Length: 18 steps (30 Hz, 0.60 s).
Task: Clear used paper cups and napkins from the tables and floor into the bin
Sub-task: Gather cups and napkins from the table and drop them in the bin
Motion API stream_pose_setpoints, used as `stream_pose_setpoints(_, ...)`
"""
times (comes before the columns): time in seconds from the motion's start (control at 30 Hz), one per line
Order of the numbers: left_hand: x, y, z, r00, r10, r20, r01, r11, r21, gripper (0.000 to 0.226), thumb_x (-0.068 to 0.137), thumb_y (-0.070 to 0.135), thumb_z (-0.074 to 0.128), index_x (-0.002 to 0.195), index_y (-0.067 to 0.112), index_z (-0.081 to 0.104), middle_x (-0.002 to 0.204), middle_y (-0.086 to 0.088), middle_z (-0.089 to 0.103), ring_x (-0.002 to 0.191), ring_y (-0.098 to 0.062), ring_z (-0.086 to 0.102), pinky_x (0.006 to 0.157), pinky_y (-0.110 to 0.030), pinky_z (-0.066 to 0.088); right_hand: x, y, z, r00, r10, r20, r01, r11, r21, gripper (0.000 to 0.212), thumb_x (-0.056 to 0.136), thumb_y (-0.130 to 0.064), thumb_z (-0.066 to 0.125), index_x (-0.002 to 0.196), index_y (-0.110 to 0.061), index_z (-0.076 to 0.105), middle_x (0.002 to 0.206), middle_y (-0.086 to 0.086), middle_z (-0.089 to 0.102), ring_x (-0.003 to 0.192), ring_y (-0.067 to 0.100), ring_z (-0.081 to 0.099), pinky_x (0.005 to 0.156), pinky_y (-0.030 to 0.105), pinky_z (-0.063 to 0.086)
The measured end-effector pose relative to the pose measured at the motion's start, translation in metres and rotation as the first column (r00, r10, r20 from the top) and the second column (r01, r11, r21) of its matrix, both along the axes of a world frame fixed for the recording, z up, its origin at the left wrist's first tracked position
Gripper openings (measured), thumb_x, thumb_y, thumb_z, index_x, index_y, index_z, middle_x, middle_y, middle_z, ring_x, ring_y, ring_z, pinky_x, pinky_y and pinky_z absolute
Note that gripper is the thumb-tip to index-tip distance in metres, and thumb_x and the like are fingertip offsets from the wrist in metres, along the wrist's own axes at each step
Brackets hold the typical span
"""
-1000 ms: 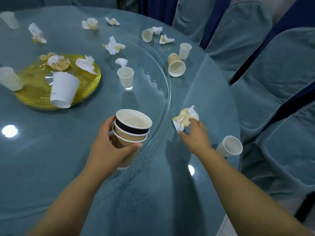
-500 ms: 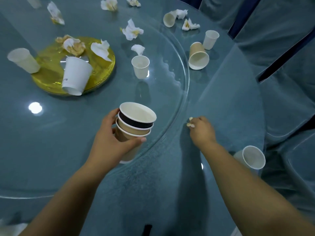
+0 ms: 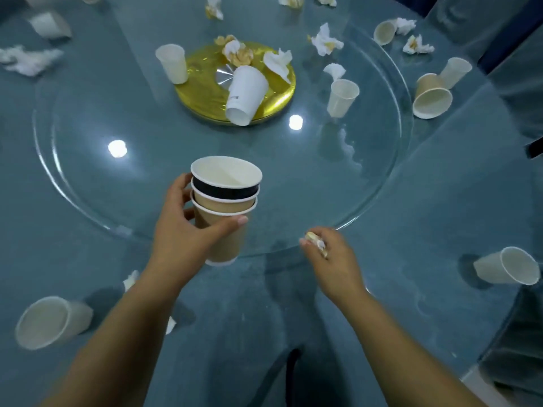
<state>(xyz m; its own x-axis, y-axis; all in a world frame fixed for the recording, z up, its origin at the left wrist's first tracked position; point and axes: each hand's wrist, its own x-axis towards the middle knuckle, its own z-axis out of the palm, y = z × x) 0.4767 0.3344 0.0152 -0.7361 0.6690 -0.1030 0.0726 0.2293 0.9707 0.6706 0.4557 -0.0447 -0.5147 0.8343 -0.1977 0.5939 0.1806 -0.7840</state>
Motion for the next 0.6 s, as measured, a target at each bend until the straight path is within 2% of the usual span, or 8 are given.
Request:
stream_pose_setpoints(0.1,-0.025,-0.047,0.005,0.996,0.084,0.004,-0.084,0.996,0.015,0.095,0.040,0.046,0.084,0.125,0.041,0.043,0.129,0.015,0.055,0.114,-0.008,0.056,0.093,-0.033,0.049,-0.037,-0.048,0.007,0.984,0.173,0.040,-0.173,0.985,-0.021,0.028,0.088,-0.029,0.063,0.114,-0.016,0.061,0.108,0.000,0.053,0.101,0.015,0.052,0.087,0.022,0.037)
stream_pose_setpoints(0.17,-0.043,-0.078,0.008,0.992,0.124,-0.001,-0.124,0.992,0.013,0.093,0.040,0.046,0.084,0.124,0.042,0.043,0.128,0.014,0.056,0.113,-0.010,0.057,0.092,-0.034,0.050,-0.064,-0.078,0.008,0.961,0.268,0.070,-0.268,0.963,-0.013,0.032,0.087,-0.031,0.064,0.115,-0.016,0.060,0.110,0.002,0.052,0.102,0.019,0.052,0.087,0.025,0.038)
stream_pose_setpoints(0.27,-0.068,-0.121,0.009,0.984,0.179,-0.022,-0.179,0.984,0.016,0.091,0.041,0.045,0.085,0.122,0.044,0.044,0.128,0.016,0.056,0.114,-0.011,0.057,0.093,-0.035,0.050,-0.102,-0.118,0.002,0.914,0.385,0.132,-0.388,0.922,-0.005,0.044,0.085,-0.036,0.066,0.123,-0.018,0.054,0.118,0.004,0.047,0.109,0.021,0.049,0.086,0.023,0.035)
stream_pose_setpoints(0.33,-0.083,-0.145,0.010,0.977,0.211,-0.033,-0.211,0.977,0.025,0.093,0.042,0.042,0.086,0.125,0.040,0.044,0.129,0.014,0.056,0.115,-0.010,0.057,0.091,-0.032,0.049,-0.126,-0.139,-0.005,0.870,0.455,0.189,-0.466,0.885,0.013,0.058,0.083,-0.040,0.067,0.133,-0.019,0.046,0.128,0.005,0.041,0.119,0.023,0.041,0.095,0.026,0.035)
stream_pose_setpoints(0.4,-0.096,-0.166,0.011,0.973,0.228,-0.048,-0.226,0.973,0.033,0.094,0.045,0.036,0.088,0.128,0.036,0.043,0.129,0.013,0.055,0.115,-0.009,0.057,0.088,-0.028,0.048,-0.144,-0.156,-0.013,0.786,0.542,0.298,-0.571,0.821,0.015,0.075,0.081,-0.046,0.067,0.142,-0.021,0.032,0.139,0.005,0.030,0.128,0.026,0.031,0.104,0.033,0.032)
stream_pose_setpoints(0.47,-0.108,-0.183,0.012,0.967,0.250,-0.054,-0.248,0.968,0.047,0.094,0.045,0.037,0.088,0.128,0.037,0.043,0.129,0.015,0.055,0.114,-0.008,0.057,0.086,-0.027,0.049,-0.156,-0.168,-0.023,0.664,0.615,0.426,-0.685,0.729,0.015,0.086,0.079,-0.050,0.066,0.148,-0.024,0.020,0.150,0.005,0.016,0.133,0.030,0.022,0.108,0.039,0.027)
stream_pose_setpoints(0.53,-0.117,-0.196,0.014,0.961,0.271,-0.060,-0.267,0.962,0.065,0.098,0.045,0.035,0.091,0.130,0.036,0.043,0.129,0.014,0.055,0.113,-0.008,0.058,0.085,-0.026,0.049,-0.161,-0.179,-0.031,0.560,0.635,0.533,-0.758,0.652,0.020,0.087,0.080,-0.050,0.065,0.149,-0.029,0.016,0.155,0.003,0.008,0.134,0.031,0.020,0.108,0.042,0.024)
stream_pose_setpoints(0.6,-0.124,-0.205,0.016,0.955,0.291,-0.056,-0.286,0.955,0.075,0.100,0.045,0.030,0.092,0.132,0.034,0.042,0.129,0.014,0.055,0.111,-0.008,0.058,0.085,-0.026,0.049,-0.162,-0.185,-0.037,0.532,0.640,0.555,-0.777,0.629,0.020,0.076,0.083,-0.047,0.061,0.147,-0.031,0.024,0.156,-0.001,0.011,0.133,0.028,0.021,0.105,0.039,0.024)
